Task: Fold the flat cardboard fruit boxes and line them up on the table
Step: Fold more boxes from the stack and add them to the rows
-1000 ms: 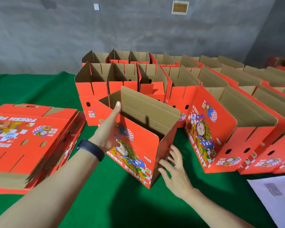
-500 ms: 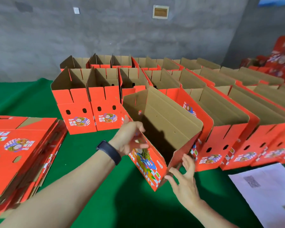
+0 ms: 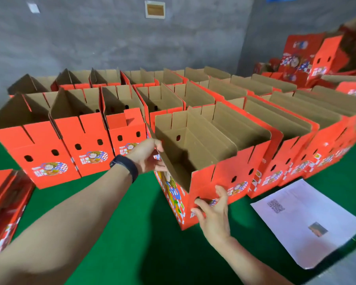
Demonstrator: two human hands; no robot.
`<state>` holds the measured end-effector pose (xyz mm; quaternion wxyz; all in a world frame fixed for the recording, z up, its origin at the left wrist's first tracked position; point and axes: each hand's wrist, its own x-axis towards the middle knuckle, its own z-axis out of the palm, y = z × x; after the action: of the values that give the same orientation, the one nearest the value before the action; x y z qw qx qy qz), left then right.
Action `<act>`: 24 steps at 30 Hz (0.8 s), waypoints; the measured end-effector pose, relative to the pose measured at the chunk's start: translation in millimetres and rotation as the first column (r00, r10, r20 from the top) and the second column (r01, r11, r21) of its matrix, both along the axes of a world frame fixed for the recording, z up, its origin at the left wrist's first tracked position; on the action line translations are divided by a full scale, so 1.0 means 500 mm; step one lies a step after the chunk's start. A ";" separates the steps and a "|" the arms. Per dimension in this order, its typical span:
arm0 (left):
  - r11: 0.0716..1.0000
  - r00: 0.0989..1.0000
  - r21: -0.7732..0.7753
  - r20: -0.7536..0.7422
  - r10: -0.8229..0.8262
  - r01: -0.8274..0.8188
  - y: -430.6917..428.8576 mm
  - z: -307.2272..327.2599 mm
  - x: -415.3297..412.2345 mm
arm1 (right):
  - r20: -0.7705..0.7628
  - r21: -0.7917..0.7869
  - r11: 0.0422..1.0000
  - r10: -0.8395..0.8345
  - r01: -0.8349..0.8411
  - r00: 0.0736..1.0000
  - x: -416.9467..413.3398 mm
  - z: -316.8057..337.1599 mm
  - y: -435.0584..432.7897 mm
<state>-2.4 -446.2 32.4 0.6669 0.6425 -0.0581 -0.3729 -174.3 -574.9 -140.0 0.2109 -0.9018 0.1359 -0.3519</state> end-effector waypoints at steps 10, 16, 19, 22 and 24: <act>0.987 0.997 -0.157 0.082 -0.017 0.030 -0.085 -0.038 -0.038 | -0.058 -0.002 0.994 -0.109 0.109 0.992 0.057 0.033 -0.031; 1.000 0.937 0.018 0.349 0.003 -0.010 -0.067 -0.042 -0.049 | -0.015 -0.062 0.989 -0.137 0.135 0.991 0.027 -0.018 -0.004; 0.996 0.894 0.085 0.443 -0.064 0.029 -0.045 -0.039 -0.053 | 0.016 -0.141 0.989 0.049 -0.046 0.999 0.019 -0.026 0.022; 0.988 0.865 0.116 0.480 -0.146 0.102 -0.018 -0.040 -0.060 | -0.050 -0.123 0.988 0.085 -0.090 0.995 0.042 0.005 0.037; 0.978 0.851 0.152 0.485 -0.200 0.143 0.016 -0.047 -0.064 | -0.082 -0.110 0.993 0.042 -0.051 0.996 0.052 0.029 0.045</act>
<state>-34.3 -438.2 8.8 0.5569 0.7448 -0.2644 -0.2555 -148.5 -552.4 -125.5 0.1627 -0.9284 0.1031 -0.3178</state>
